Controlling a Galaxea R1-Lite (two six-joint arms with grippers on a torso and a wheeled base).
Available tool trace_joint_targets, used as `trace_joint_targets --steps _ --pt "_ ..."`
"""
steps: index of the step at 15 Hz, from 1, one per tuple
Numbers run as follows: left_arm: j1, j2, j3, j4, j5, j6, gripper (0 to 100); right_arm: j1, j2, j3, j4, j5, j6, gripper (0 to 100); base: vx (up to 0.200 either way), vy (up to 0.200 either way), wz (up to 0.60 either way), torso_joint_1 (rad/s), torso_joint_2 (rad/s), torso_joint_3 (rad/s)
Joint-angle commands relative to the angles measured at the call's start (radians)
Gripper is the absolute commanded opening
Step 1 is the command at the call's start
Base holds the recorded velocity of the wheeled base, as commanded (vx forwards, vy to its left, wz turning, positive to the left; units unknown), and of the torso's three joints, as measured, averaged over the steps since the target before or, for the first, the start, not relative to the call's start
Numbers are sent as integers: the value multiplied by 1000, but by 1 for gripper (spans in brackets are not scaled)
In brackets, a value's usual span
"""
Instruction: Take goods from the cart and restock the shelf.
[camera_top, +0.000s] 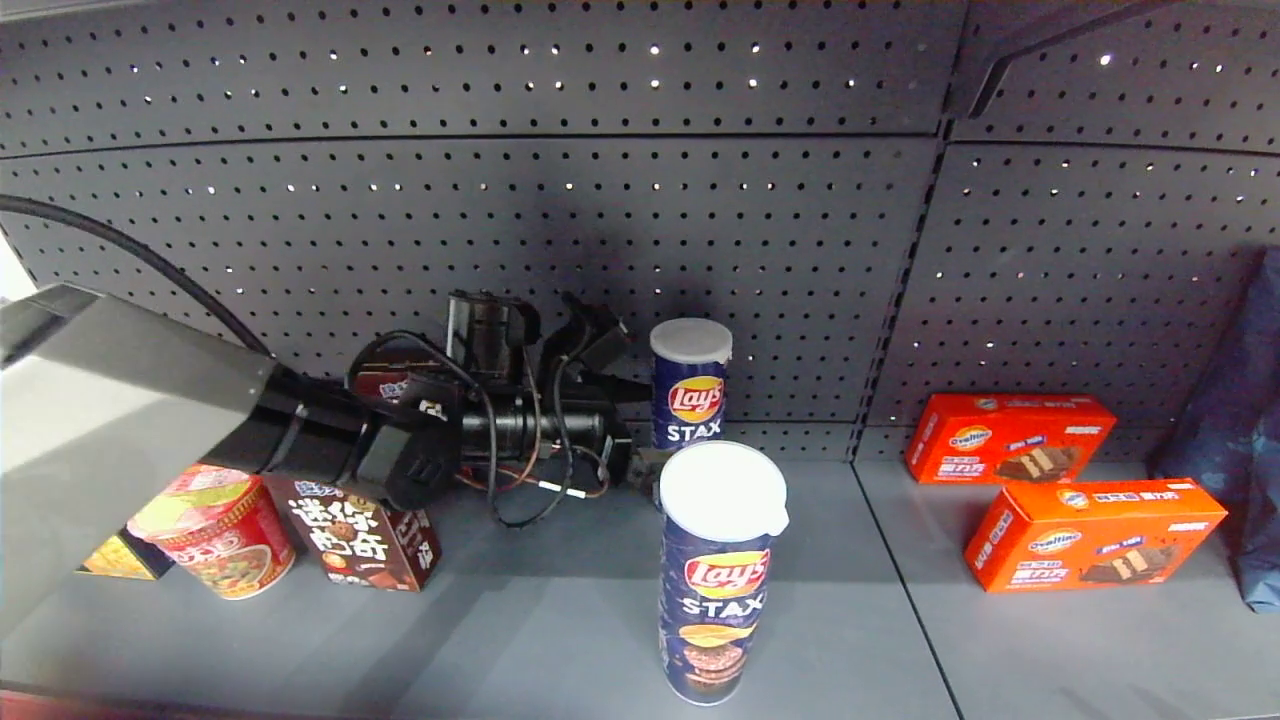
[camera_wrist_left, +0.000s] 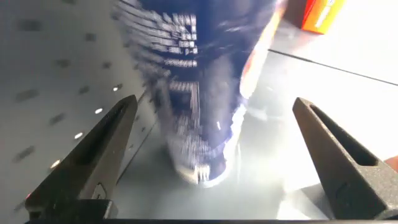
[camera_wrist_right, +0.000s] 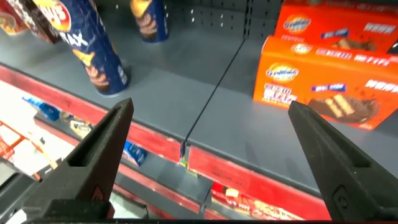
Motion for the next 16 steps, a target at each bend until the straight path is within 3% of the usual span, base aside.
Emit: trace_joint_targets --steps 1,6,10,13,16 --pt "21 -124 72 1 3 -1 100 2 4 20 0 2 1 100 0 0 0 0 0 0" --pt "63 -300 189 1 6 -9 100 6 11 62 -1 10 1 100 0 0 0 0 0 0" --pt "103 -443 306 2 9 -14 100 15 260 -80 -76 59 -2 100 0 0 0 0 0 0" --pt "106 -509 333 -1 117 -7 100 92 499 -195 -187 51 -4 100 0 0 0 0 0 0" --pt "104 -579 352 5 290 -15 100 216 629 -178 -191 -37 13 100 0 0 0 0 0 0"
